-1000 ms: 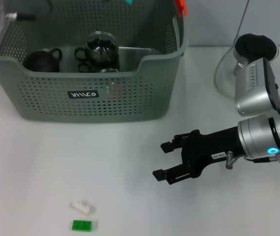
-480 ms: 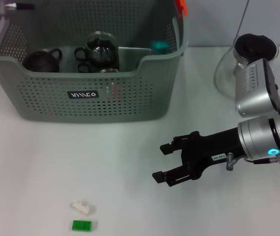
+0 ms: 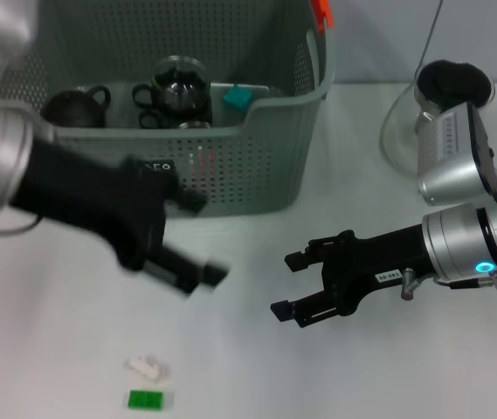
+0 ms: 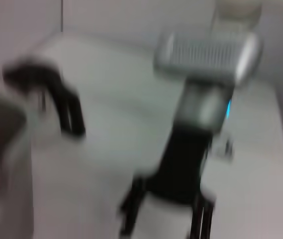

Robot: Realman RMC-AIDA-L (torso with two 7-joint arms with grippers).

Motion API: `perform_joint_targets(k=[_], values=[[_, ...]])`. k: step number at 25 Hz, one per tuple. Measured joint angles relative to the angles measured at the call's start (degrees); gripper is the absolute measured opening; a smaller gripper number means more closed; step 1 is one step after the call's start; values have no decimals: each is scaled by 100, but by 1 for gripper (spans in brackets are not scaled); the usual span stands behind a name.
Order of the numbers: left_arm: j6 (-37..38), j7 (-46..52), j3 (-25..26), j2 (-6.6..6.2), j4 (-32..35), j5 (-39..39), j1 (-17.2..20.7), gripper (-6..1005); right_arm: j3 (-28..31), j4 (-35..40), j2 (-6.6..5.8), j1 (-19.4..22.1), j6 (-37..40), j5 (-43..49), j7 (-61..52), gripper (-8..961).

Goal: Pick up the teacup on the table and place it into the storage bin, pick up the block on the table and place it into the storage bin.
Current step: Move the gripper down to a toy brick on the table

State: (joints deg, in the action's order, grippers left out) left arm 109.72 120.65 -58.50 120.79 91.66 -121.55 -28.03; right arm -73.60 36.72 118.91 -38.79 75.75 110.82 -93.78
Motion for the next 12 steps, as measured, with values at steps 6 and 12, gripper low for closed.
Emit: perform_joint_targets(k=[6,12], values=[[-34,-55,-845,279,97,-1572,342,951,7,-26,-6,-20,-25,0,0,883],[-350,-8,-1780,363,-84,-2539,465,951,12,-6,-20,-28,-30,1,-60,883]])
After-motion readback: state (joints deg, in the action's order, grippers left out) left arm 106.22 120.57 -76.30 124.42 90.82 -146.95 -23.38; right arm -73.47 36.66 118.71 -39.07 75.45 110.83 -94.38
